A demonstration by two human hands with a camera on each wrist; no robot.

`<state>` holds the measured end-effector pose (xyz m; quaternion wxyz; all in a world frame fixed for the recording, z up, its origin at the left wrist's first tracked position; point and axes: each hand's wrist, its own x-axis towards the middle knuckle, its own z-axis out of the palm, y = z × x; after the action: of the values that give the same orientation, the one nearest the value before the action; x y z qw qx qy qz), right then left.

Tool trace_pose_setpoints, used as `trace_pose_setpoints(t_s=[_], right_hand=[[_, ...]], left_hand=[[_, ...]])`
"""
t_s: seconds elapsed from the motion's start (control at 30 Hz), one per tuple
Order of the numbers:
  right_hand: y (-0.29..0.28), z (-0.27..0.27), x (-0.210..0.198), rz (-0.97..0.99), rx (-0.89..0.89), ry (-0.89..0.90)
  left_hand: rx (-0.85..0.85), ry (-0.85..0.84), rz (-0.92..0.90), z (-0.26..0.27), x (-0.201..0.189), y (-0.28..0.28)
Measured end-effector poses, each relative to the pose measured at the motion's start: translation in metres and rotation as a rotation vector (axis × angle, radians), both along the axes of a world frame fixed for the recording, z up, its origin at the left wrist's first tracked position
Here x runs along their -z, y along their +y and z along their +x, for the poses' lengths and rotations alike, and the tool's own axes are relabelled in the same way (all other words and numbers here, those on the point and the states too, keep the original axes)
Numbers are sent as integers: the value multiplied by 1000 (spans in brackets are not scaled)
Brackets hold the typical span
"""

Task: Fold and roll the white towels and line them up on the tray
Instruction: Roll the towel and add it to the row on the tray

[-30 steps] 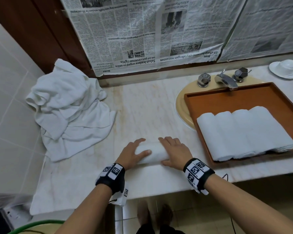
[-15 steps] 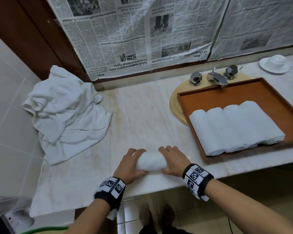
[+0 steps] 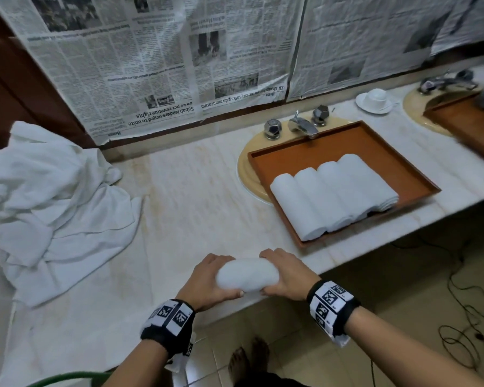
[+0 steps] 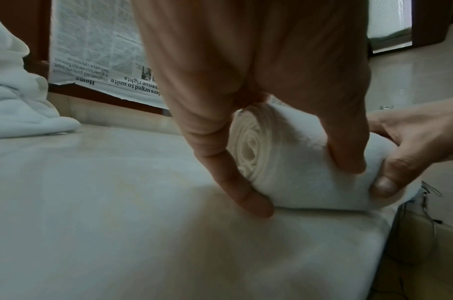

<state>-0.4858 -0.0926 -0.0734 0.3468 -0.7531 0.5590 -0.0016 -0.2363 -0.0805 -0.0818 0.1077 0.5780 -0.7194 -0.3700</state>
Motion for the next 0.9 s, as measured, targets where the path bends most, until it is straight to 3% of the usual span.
trace_pose_setpoints(t_s=[0.2, 0.4, 0.63, 0.9], right_hand=[[15, 1, -1, 24, 107, 133], [21, 2, -6, 148, 177, 23], [33, -6, -9, 149, 229, -58], [40, -36, -46, 61, 286, -175]], left_hand=[[38, -40, 85, -9, -2, 4], [63, -97, 136, -12, -6, 7], [40, -13, 120, -12, -4, 12], [71, 73, 218, -30, -44, 0]])
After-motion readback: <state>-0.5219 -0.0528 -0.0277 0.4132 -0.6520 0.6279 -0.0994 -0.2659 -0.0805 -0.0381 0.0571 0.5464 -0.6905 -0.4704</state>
